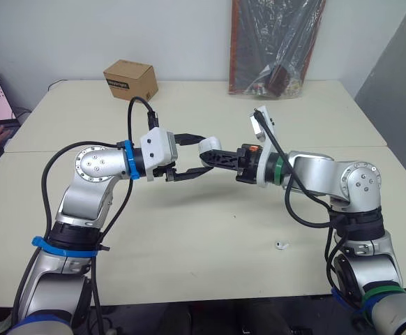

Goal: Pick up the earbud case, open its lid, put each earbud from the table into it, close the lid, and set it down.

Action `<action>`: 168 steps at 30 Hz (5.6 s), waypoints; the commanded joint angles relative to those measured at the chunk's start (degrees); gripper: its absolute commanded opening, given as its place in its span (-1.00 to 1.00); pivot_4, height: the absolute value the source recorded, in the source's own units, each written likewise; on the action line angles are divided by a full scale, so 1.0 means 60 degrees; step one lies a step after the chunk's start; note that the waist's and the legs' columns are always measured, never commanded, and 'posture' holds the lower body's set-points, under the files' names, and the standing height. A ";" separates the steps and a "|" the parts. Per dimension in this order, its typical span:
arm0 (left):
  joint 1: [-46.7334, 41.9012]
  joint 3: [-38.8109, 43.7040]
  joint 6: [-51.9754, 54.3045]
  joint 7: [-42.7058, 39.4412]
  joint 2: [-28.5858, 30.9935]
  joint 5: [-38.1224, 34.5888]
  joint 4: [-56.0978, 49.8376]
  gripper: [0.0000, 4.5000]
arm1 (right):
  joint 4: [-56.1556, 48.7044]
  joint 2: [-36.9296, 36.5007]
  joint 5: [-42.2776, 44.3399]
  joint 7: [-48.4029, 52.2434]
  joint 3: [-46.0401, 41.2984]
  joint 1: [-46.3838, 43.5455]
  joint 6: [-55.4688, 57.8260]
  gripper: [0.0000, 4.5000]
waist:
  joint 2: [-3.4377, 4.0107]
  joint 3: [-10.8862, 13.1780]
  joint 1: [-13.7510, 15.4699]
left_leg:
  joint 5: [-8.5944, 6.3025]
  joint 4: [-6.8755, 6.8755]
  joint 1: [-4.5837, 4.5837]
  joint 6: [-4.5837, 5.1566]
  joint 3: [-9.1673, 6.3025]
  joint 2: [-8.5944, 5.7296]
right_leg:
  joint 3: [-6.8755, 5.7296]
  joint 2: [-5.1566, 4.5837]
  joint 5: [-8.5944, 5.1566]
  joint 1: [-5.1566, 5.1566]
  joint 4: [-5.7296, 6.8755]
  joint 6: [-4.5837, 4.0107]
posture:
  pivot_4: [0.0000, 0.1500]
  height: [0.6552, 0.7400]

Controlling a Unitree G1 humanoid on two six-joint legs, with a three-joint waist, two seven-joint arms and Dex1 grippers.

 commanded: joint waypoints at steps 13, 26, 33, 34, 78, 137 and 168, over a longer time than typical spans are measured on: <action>-0.0076 0.0152 0.0294 -0.0039 0.0178 -0.0252 -0.0286 0.21 | -0.0434 -0.0126 0.0738 0.0189 0.0263 -0.0162 -0.0421 -0.66 | 0.0001 0.0000 0.0002 | 0.0000 -0.0001 -0.0004 0.0000 0.0000 0.0001 | 0.0000 0.0001 0.0000 -0.0003 -0.0001 0.0000 | 1.00 1.00; -0.0105 0.0077 0.3081 -0.0590 0.0820 -0.1264 -0.1003 0.95 | -0.0371 -0.0437 0.0393 0.0708 0.0472 -0.0475 -0.0108 -0.66 | 0.0005 0.0003 -0.0017 | 0.0000 -0.0002 -0.0008 0.0001 -0.0001 0.0003 | -0.0001 0.0004 -0.0002 -0.0009 -0.0003 0.0002 | 1.00 1.00; -0.0990 -0.0033 0.5679 -0.1437 0.1535 -0.2100 -0.0892 0.99 | -0.0985 -0.1835 -0.3554 0.4001 0.1563 -0.1302 0.0599 -0.66 | 0.0010 0.0006 0.0001 | -0.0001 -0.0001 -0.0018 0.0001 -0.0004 0.0002 | -0.0007 0.0005 -0.0024 -0.0018 -0.0010 0.0038 | 1.00 1.00; -0.1151 -0.0079 0.5839 -0.1565 0.1603 -0.2107 -0.0780 0.99 | -0.1287 -0.2169 -0.4354 0.4780 0.1989 -0.1359 0.0505 -0.66 | 0.0011 0.0007 0.0001 | -0.0001 -0.0003 -0.0019 0.0001 -0.0004 0.0003 | -0.0007 0.0006 -0.0027 -0.0020 -0.0013 0.0042 | 1.00 1.00; -0.2056 -0.1509 0.5257 -0.3552 0.1431 -0.0865 0.0256 -0.13 | -0.1602 -0.2225 -1.2729 1.2424 0.4026 -0.2470 -0.0784 -0.66 | 0.0017 0.0011 0.0001 | -0.0001 0.0005 -0.0033 0.0001 -0.0006 0.0001 | -0.0009 0.0005 -0.0007 -0.0039 -0.0001 0.0005 | 1.00 1.00; -0.0001 0.0840 0.3126 -0.2237 -0.0456 -0.2172 0.1029 -0.66 | -0.2876 -0.1622 -1.2082 1.1358 0.1170 -0.1158 0.0290 0.53 | 0.0016 0.0010 0.0014 | 0.0000 0.0018 -0.0026 0.0000 -0.0011 -0.0002 | -0.0011 -0.0002 -0.0003 -0.0030 0.0016 0.0001 | 1.00 1.00; 0.0641 0.1025 0.3427 -0.2643 -0.0802 -0.2864 0.1102 -0.66 | -0.2317 -0.0782 -1.2110 1.0195 0.1086 -0.1063 0.0130 0.53 | 0.0016 0.0009 0.0009 | 0.0000 0.0017 -0.0024 0.0000 -0.0013 -0.0003 | -0.0014 -0.0002 -0.0003 -0.0028 0.0014 0.0000 | 1.00 1.00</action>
